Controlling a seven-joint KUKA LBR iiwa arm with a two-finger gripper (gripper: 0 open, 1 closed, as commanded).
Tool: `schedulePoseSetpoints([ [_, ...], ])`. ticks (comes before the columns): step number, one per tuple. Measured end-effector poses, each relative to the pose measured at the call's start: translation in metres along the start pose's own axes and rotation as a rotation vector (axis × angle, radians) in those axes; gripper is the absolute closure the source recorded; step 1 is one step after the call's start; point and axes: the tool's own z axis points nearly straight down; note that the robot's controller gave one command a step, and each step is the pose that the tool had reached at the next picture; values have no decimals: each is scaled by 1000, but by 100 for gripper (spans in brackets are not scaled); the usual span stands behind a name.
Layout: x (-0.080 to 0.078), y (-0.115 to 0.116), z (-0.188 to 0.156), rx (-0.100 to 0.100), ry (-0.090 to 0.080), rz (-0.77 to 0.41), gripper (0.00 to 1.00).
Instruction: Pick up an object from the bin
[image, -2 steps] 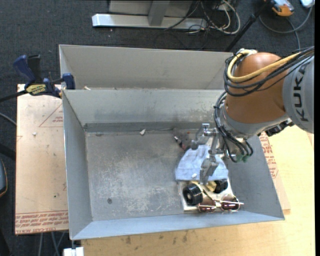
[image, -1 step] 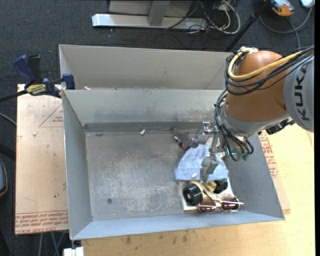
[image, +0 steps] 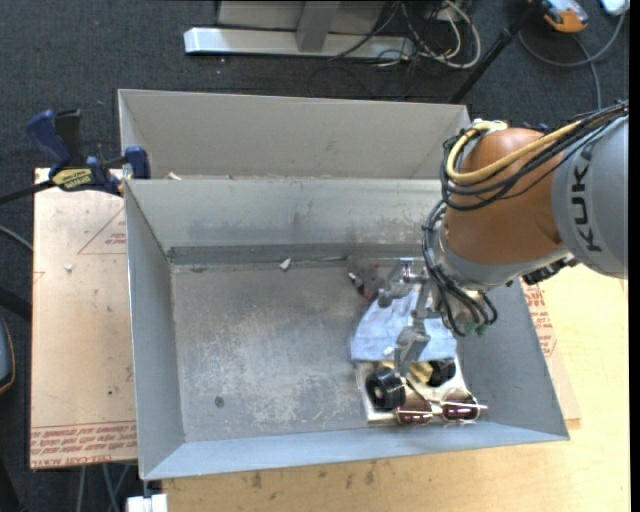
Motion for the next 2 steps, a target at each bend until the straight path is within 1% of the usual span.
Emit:
schedulePoseSetpoints([
  [1, 7, -11, 46, -1, 9, -88, 0],
  [2, 4, -11, 71, -1, 12, -292, 0],
])
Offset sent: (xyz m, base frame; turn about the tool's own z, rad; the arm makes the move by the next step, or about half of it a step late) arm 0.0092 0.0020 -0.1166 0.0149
